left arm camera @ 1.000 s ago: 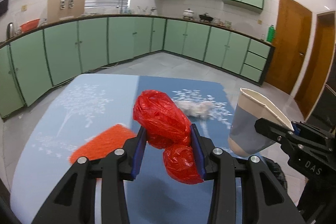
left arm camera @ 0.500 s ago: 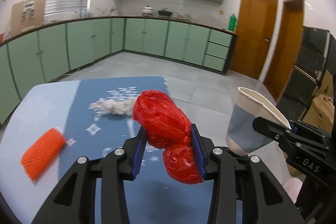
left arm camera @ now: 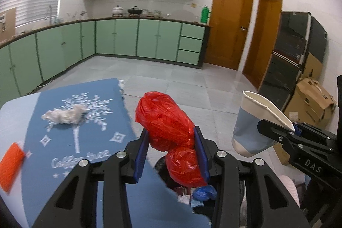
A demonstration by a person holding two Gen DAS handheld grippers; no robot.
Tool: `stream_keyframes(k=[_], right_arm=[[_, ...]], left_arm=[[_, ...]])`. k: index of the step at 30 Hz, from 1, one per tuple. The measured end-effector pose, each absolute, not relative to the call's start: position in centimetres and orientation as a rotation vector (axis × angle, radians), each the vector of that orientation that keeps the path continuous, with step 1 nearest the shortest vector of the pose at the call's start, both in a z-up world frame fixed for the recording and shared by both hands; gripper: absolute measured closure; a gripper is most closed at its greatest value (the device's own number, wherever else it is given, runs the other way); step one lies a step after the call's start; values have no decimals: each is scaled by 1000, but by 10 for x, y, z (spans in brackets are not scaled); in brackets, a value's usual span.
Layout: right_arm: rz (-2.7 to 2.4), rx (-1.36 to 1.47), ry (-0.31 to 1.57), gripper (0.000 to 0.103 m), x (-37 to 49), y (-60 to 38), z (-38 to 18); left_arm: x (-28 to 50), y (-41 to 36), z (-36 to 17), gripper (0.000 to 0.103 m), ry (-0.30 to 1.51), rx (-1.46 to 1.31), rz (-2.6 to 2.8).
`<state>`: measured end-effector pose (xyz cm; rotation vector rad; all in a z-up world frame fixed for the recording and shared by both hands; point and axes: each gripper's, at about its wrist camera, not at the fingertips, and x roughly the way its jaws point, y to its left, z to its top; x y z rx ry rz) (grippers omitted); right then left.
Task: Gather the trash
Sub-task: 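Carry the red bag and paper cup over the trash bin with both grippers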
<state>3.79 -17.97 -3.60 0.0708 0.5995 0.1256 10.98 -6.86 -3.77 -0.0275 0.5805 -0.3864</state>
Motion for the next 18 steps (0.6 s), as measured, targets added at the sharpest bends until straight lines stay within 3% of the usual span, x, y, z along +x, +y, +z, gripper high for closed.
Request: stream_keyframes(k=[18], right_arm=[[-12, 120, 649, 77, 31, -241, -71]], left_arm=[[126, -139, -65, 62, 631, 28, -508]])
